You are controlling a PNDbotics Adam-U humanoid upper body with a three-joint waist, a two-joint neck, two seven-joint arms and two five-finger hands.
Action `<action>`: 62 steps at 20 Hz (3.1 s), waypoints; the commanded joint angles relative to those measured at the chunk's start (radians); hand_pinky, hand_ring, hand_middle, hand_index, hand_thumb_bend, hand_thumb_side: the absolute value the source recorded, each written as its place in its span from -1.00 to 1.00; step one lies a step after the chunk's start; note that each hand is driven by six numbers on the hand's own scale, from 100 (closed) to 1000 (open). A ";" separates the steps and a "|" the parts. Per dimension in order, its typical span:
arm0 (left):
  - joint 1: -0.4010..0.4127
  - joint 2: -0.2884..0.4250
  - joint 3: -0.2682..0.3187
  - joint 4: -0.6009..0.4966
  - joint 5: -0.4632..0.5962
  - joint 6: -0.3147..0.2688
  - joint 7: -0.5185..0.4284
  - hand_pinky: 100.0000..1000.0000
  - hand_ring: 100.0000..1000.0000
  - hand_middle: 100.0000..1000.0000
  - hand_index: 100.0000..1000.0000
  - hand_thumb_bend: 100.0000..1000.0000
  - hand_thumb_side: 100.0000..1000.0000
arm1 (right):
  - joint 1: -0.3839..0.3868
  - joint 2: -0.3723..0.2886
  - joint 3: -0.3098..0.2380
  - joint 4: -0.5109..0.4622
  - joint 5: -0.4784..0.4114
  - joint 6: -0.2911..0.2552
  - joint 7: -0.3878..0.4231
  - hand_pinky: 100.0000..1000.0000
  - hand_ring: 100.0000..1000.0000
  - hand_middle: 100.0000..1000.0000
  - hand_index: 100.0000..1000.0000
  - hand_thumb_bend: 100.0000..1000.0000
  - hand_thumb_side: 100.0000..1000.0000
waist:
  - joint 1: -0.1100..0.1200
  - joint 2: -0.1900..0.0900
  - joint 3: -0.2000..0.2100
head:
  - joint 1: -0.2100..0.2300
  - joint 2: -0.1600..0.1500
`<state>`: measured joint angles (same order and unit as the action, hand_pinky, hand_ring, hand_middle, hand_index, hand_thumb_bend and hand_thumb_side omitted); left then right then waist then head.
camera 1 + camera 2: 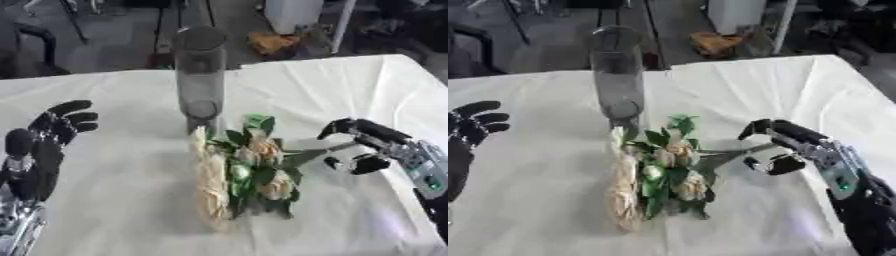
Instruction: Arrange flowers into the vase.
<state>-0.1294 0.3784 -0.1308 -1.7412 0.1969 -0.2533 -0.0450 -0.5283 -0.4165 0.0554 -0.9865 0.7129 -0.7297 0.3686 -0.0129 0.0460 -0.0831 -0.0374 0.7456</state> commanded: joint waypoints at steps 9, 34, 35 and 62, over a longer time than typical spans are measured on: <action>-0.011 0.010 0.003 -0.010 -0.003 -0.001 -0.003 0.47 0.46 0.49 0.55 0.68 0.94 | -0.017 0.005 -0.004 -0.007 0.039 -0.003 -0.017 0.59 0.58 0.42 0.56 -0.49 -0.73 | 0.004 -0.007 -0.001 | -0.003 -0.005; -0.013 0.007 0.004 -0.011 -0.001 -0.001 -0.004 0.48 0.46 0.49 0.55 0.67 0.94 | -0.017 0.046 -0.007 -0.015 0.079 0.005 -0.028 0.58 0.56 0.41 0.56 -0.49 -0.73 | 0.008 -0.003 0.003 | -0.007 -0.006; -0.013 0.007 0.004 -0.011 -0.001 -0.001 -0.004 0.48 0.46 0.49 0.56 0.67 0.94 | -0.016 0.049 -0.007 -0.016 0.081 0.006 -0.029 0.58 0.56 0.41 0.56 -0.49 -0.73 | 0.008 -0.002 0.003 | -0.008 -0.006; -0.015 0.004 0.004 -0.010 -0.001 -0.001 -0.005 0.48 0.46 0.49 0.56 0.67 0.94 | 0.009 0.061 -0.020 -0.027 0.147 0.029 -0.077 0.55 0.54 0.42 0.56 -0.48 -0.69 | 0.010 0.001 0.007 | -0.012 -0.007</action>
<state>-0.1322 0.3775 -0.1309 -1.7411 0.1969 -0.2516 -0.0474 -0.5104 -0.3381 0.0429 -0.9984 0.8447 -0.7042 0.2978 -0.0045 0.0527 -0.0772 -0.0467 0.7454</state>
